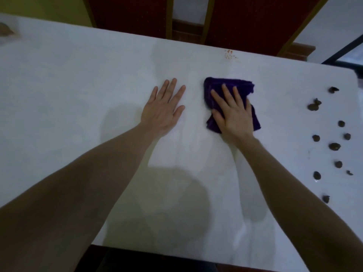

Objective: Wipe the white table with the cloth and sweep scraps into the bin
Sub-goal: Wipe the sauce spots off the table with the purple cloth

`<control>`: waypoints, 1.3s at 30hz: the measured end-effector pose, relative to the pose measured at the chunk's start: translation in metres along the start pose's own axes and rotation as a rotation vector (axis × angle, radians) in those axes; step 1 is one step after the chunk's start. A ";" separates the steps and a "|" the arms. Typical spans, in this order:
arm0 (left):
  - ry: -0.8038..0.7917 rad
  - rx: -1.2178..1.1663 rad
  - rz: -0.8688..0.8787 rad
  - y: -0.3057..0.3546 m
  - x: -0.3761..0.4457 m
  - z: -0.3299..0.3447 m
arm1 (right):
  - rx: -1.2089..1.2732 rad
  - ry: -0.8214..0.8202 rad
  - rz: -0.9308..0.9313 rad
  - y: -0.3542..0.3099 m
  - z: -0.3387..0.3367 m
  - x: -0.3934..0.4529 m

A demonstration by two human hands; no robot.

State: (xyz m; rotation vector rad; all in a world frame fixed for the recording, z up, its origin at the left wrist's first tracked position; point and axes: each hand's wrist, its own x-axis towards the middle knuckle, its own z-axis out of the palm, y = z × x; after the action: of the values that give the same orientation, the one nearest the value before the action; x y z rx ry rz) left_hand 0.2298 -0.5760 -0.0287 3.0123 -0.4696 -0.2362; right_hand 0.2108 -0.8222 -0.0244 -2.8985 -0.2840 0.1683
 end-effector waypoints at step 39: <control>-0.018 -0.007 -0.056 -0.041 0.050 -0.013 | 0.065 0.149 0.536 0.042 -0.012 0.001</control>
State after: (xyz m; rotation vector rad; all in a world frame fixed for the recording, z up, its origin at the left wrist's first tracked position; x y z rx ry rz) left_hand 0.2906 -0.5520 -0.0271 3.0216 -0.3860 -0.2689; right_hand 0.2211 -0.8645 -0.0222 -2.8316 0.5177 0.0443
